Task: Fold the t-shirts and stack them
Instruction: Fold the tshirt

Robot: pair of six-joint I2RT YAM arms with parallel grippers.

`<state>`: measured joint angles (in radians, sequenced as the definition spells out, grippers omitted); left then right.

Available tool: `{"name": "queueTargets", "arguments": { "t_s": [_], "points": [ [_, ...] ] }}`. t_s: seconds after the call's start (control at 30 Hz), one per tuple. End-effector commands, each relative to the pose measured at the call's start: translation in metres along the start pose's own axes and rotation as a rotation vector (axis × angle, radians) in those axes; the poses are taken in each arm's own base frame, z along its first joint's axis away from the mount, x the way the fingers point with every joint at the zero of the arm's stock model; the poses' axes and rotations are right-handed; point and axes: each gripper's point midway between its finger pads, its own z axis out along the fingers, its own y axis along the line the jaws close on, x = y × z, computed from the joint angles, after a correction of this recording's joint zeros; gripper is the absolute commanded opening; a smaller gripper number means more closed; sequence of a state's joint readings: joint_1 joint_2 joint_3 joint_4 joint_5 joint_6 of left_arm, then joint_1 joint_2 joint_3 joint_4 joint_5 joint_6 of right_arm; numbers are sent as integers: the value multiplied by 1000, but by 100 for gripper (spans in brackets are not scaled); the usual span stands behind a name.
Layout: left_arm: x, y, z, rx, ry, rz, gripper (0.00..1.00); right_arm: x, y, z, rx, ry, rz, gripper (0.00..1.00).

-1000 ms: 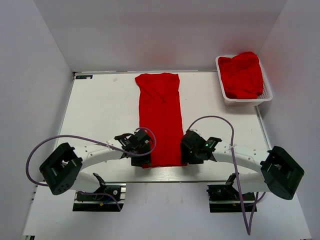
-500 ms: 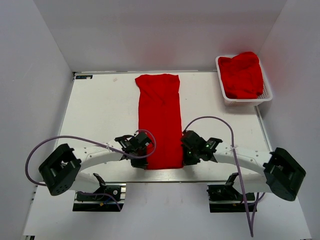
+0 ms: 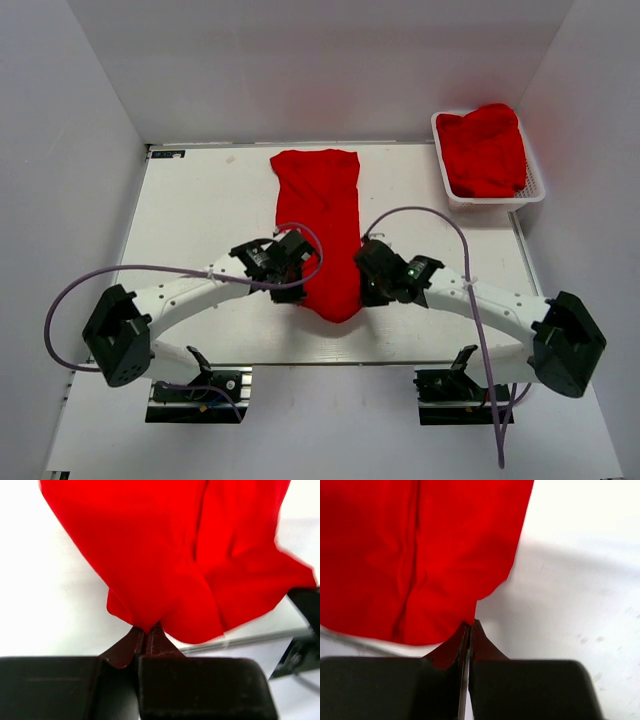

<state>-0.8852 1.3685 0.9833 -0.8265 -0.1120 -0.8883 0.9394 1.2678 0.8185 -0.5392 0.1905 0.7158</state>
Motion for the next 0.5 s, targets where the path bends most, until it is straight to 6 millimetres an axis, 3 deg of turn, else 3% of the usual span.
{"name": "queueTargets", "arguments": {
  "t_s": [0.0,0.03,0.17,0.23,0.27,0.3,0.37,0.47],
  "points": [
    [-32,13,-2,-130,-56,-19,0,-40,-11,-3,111,-90,-26,0],
    [-41,8,-4,-127,-65,-32,0,-46,-13,1,129,-105,-19,0],
    [-72,27,6,-188,-75,-116,0,-80,-16,7,143,-158,-17,0],
    [-83,25,8,-151,-91,-108,0,-99,-12,5,130,-197,-41,0],
    [-93,25,9,-127,-108,-118,0,-106,-17,13,142,-192,-31,0],
    [-99,26,7,-125,-117,-119,0,-120,-8,8,117,-214,-53,0],
    [-118,32,3,-141,-157,-127,0,-128,-17,18,143,-196,-47,0],
    [-142,30,6,-116,-198,-105,0,-151,-13,22,121,-216,-56,0]
  ]
}}
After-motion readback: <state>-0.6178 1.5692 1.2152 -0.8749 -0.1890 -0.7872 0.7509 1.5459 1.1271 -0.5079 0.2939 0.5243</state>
